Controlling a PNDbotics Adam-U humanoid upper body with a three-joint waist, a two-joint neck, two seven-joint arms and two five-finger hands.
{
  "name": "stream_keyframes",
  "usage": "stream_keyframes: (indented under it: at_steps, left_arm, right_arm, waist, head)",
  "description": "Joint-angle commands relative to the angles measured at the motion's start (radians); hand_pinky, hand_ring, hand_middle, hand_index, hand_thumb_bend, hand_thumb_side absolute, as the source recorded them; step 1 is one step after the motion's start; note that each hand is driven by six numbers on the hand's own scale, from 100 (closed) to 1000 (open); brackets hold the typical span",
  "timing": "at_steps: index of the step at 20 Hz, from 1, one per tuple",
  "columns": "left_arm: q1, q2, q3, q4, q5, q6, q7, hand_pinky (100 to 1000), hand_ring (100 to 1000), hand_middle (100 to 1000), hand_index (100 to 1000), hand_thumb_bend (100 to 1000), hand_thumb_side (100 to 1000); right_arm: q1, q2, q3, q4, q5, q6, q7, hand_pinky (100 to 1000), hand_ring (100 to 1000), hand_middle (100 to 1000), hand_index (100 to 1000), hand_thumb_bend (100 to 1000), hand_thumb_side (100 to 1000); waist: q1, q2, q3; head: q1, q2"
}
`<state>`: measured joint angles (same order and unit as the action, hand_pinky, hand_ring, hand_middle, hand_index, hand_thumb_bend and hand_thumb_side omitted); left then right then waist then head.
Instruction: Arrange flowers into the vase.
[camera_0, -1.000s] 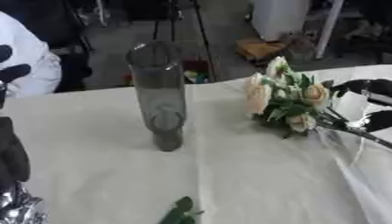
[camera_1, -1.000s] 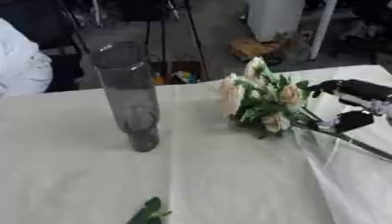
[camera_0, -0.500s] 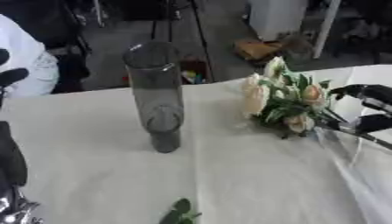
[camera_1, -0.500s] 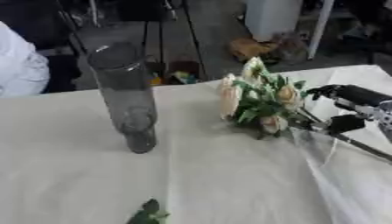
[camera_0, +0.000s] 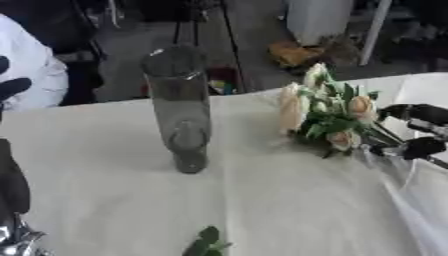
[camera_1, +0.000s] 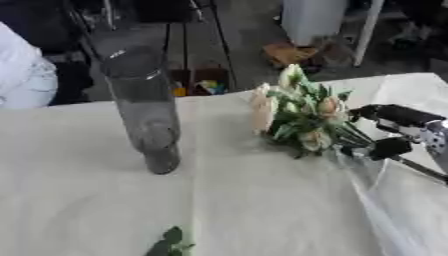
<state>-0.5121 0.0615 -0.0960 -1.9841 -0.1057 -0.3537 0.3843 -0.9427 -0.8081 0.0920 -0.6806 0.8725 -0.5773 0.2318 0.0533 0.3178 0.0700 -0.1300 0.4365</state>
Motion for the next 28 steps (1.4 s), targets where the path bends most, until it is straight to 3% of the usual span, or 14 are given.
stream_keyframes:
  at_steps: [1,6,11,20,23,28]
  left_arm:
    - [-0.014,0.001,-0.006,-0.016,0.004,0.004,-0.002,673,737,787,864,333,955]
    - [-0.016,0.000,-0.008,-0.016,0.006,0.004,-0.004,673,737,787,864,328,957]
    - [-0.017,0.000,-0.008,-0.016,0.006,0.004,-0.005,673,737,787,864,328,958]
    - [-0.016,-0.002,-0.009,-0.016,0.003,0.008,-0.005,674,737,786,864,316,958]
    - [-0.016,-0.003,-0.011,-0.016,0.002,0.011,-0.006,675,738,787,864,311,958]
    - [-0.016,-0.003,-0.011,-0.016,0.002,0.013,-0.006,676,738,787,865,310,958]
  right_arm:
    - [-0.021,-0.020,-0.015,0.005,-0.004,0.004,-0.013,861,964,778,1000,437,759]
    - [-0.026,-0.006,-0.025,0.033,0.017,0.025,-0.047,838,902,708,981,407,759]
    - [-0.026,0.001,-0.023,0.050,0.042,0.027,-0.067,834,894,703,978,403,755]
    - [-0.020,0.013,-0.028,0.076,0.027,0.026,-0.027,823,861,639,972,368,636]
    - [-0.019,0.019,-0.032,0.081,0.012,0.030,-0.016,780,778,505,937,310,539]
    - [-0.017,0.022,-0.031,0.084,-0.011,0.046,-0.010,697,648,361,857,230,449]
  waist:
    - [-0.006,-0.016,0.004]
    - [-0.005,-0.013,0.011]
    - [-0.005,-0.011,0.011]
    - [-0.004,-0.006,0.008]
    - [-0.003,-0.004,0.007]
    - [0.000,-0.004,0.005]
  head:
    - [-0.002,-0.015]
    - [-0.009,-0.022]
    - [-0.012,-0.023]
    - [-0.025,-0.028]
    - [-0.029,-0.029]
    - [-0.031,-0.029]
